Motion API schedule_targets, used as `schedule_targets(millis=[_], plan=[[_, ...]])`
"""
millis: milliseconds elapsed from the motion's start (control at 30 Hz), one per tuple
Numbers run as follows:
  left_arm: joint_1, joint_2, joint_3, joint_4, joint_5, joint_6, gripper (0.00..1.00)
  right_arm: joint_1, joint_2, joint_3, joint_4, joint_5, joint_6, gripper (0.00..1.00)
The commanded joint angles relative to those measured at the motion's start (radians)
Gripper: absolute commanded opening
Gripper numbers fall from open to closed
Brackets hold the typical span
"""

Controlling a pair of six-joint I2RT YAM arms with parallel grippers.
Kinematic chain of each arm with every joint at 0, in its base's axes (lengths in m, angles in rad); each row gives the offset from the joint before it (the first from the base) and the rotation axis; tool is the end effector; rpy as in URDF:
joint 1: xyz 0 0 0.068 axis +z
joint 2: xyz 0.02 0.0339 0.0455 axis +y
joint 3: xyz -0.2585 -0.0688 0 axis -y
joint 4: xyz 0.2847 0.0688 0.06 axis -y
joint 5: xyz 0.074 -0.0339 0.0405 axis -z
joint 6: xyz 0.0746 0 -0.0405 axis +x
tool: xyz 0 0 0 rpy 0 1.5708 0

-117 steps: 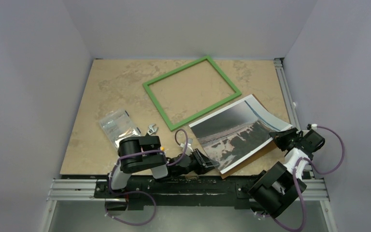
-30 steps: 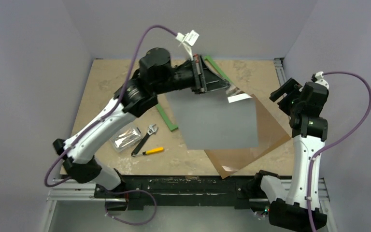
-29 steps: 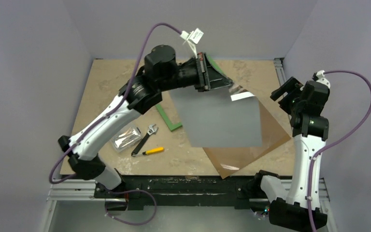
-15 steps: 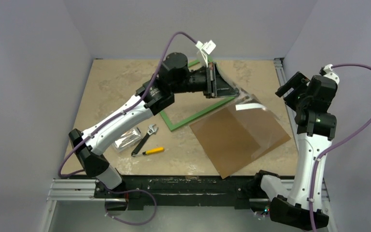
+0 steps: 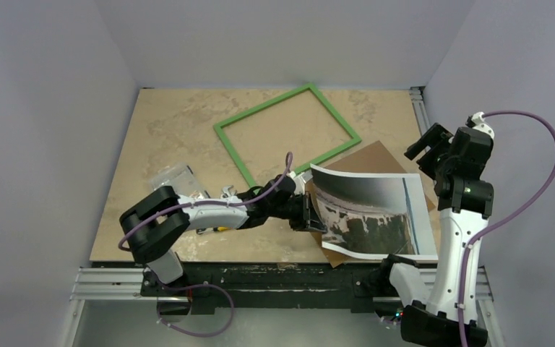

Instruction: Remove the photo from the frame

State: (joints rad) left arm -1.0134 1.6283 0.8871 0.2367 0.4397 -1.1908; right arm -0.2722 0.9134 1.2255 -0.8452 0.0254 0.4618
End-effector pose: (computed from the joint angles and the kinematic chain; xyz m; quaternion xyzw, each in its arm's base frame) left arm 0.1895 -0.3641 0.1552 0.0360 0.8470 -0.5274 0.0565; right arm 0.2331 -0.0670 0.3871 0.3174 0.8082 0.0360 0.4947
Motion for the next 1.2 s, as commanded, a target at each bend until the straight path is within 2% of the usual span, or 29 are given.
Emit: schedule_targets(millis=[0,67,200,333,400,533,667,833,933,1000,1167], plan=[[0.000,0.079,-0.094,0.309,-0.153,-0.152,0.00,0.004,-0.034,-0.015,0.021,-0.023,-0.021,0.77],[-0.002,0.101,-0.136,0.363,-0.206,-0.190,0.00,0.004,-0.042,-0.015,0.014,-0.023,-0.025,0.77],[-0.001,0.073,-0.206,0.344,-0.329,-0.232,0.00,0.003,-0.061,-0.024,0.009,-0.023,-0.027,0.77],[-0.004,-0.004,-0.261,0.254,-0.459,-0.294,0.00,0.004,-0.070,-0.057,0.027,-0.023,-0.028,0.77],[-0.014,-0.045,-0.306,0.262,-0.538,-0.349,0.00,0.003,-0.061,-0.063,0.029,-0.057,-0.025,0.77],[-0.030,-0.141,-0.332,0.227,-0.620,-0.356,0.00,0.004,-0.055,-0.092,0.038,-0.080,-0.031,0.76],[-0.127,-0.268,-0.348,0.110,-0.738,-0.358,0.00,0.004,-0.064,-0.182,0.053,-0.085,-0.035,0.76],[-0.262,-0.433,-0.393,-0.036,-0.922,-0.432,0.00,0.011,-0.052,-0.307,0.124,-0.242,-0.037,0.75],[-0.339,-0.503,-0.372,-0.198,-1.058,-0.443,0.00,0.029,-0.081,-0.364,0.140,-0.258,-0.041,0.75],[-0.386,-0.465,-0.357,-0.214,-1.102,-0.501,0.00,0.040,-0.087,-0.386,0.140,-0.274,-0.047,0.75],[-0.469,-0.254,-0.289,-0.086,-1.070,-0.578,0.00,0.059,-0.110,-0.401,0.133,-0.294,-0.060,0.75]])
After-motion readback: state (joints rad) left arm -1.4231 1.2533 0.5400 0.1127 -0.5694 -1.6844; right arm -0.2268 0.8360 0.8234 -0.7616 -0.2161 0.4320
